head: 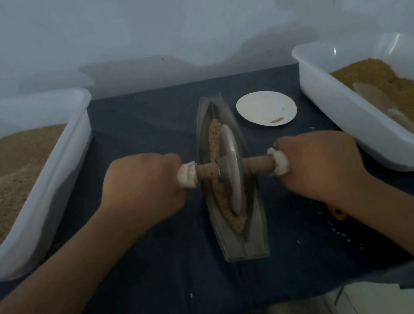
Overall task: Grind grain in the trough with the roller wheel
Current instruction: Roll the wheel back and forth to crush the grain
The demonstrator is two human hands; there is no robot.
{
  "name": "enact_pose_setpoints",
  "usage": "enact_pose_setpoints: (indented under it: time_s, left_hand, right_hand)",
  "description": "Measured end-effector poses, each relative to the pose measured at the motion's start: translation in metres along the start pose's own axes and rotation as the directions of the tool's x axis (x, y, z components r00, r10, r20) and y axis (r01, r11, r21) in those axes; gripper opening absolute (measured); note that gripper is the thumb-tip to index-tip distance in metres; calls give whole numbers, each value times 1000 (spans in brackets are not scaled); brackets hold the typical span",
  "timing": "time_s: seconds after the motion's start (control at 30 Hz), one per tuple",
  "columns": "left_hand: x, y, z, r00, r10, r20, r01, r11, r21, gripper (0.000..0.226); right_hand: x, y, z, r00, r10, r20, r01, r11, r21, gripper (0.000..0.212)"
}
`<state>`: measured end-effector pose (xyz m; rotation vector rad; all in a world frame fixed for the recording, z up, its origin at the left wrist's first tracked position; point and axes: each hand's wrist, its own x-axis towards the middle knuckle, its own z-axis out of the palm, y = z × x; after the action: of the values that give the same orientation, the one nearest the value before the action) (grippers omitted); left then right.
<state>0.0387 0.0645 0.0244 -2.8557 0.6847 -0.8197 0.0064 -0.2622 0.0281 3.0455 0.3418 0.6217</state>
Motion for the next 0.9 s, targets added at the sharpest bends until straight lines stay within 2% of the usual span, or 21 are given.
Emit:
enact_pose_setpoints:
  time_s: [0.13, 0.23, 0.37, 0.43, 0.53, 0.63, 0.77, 0.9]
  left_hand:
    - [62, -6, 19, 985, -99, 142, 97, 995, 22, 34]
    - [109, -14, 29, 961, -187, 204, 193, 981, -13, 36]
    - [98, -6, 22, 954, -197, 227, 209, 977, -30, 34]
    - [62, -3, 14, 964, -156, 216, 168, 985, -40, 29]
    - [0, 3, -5, 995, -54, 79, 57, 997, -42, 34]
    - [-19, 5, -8, 998, -53, 42, 56, 995, -78, 39]
    - [37, 3, 11, 971, -197, 134, 208, 975, -76, 40]
    - [103, -3, 13, 936, -245, 252, 263, 964, -38, 38]
  right_hand:
    - [54, 0, 15, 996, 85, -19, -86, 994, -69, 40]
    - [98, -1, 17, 994, 109, -29, -109, 994, -2, 39]
    - [91, -3, 7, 994, 80, -76, -80, 997, -3, 44]
    - [61, -5, 3, 995, 62, -77, -67, 996, -57, 39]
    - [10, -4, -5, 989, -21, -148, 14, 999, -46, 36]
    - [-3, -3, -5, 990, -59, -130, 55, 998, -31, 31]
    - [51, -8, 4, 992, 36, -121, -48, 994, -97, 39]
    - [95, -6, 6, 991, 130, -40, -130, 992, 0, 43]
